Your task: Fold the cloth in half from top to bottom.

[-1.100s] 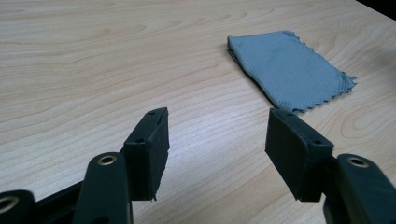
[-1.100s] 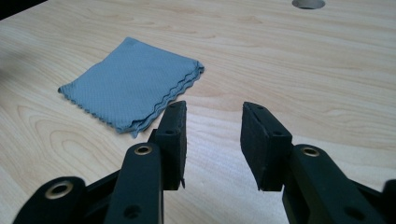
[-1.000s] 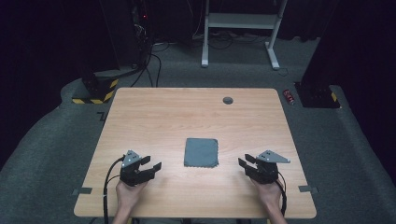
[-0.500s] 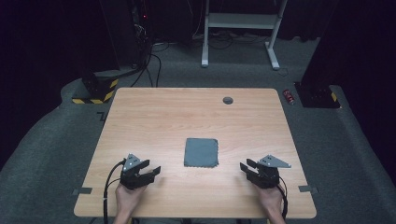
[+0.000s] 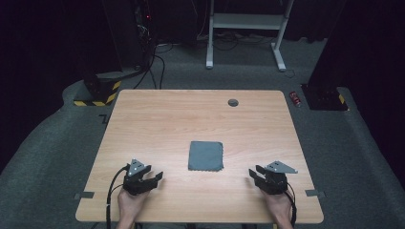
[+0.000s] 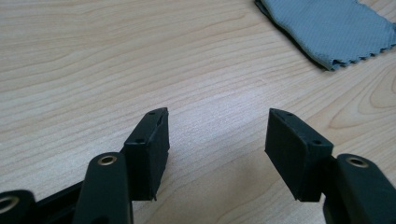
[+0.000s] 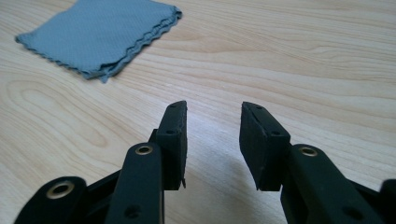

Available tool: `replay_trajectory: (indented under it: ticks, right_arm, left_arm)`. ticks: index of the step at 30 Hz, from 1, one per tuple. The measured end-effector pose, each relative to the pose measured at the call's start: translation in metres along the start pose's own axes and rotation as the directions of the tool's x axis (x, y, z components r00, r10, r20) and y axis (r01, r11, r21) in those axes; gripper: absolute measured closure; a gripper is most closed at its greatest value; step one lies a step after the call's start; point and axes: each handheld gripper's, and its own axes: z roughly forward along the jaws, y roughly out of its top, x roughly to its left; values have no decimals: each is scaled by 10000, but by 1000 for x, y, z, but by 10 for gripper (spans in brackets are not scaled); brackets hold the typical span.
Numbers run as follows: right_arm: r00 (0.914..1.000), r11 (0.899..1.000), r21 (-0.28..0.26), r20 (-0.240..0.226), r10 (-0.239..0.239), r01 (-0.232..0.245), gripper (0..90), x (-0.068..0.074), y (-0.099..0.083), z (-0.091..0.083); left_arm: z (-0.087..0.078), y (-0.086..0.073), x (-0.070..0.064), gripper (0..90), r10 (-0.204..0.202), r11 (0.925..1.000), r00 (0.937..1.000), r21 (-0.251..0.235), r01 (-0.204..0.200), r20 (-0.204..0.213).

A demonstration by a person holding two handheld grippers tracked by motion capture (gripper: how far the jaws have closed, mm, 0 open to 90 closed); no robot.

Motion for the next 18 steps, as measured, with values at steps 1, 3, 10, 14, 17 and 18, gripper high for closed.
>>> replay_trajectory:
  ticks: [1,3,10,14,17,18]
  right_arm:
    - [10000,10000,40,79,-45,45,617,0,0,1]
    - [9997,9998,136,198,-122,120,617,-1,-1,1]
    - [9982,9987,414,507,-333,312,613,-3,-2,6]
    - [9967,9977,542,685,-442,405,607,-4,-2,8]
    - [9949,9964,656,810,-594,541,598,-3,-2,8]
    - [9937,9955,747,914,-649,582,592,-2,-2,9]
  left_arm:
    - [0,0,0,402,78,10000,9999,60,-77,-109]
    - [2,0,-1,402,193,9997,9996,154,-189,-225]
    - [6,1,1,401,238,9995,9988,238,-228,-422]
    - [7,1,0,400,388,9989,9973,301,-370,-622]
    - [8,2,-3,397,589,9978,9945,344,-561,-863]
    - [8,2,-3,393,634,9975,9942,374,-603,-872]
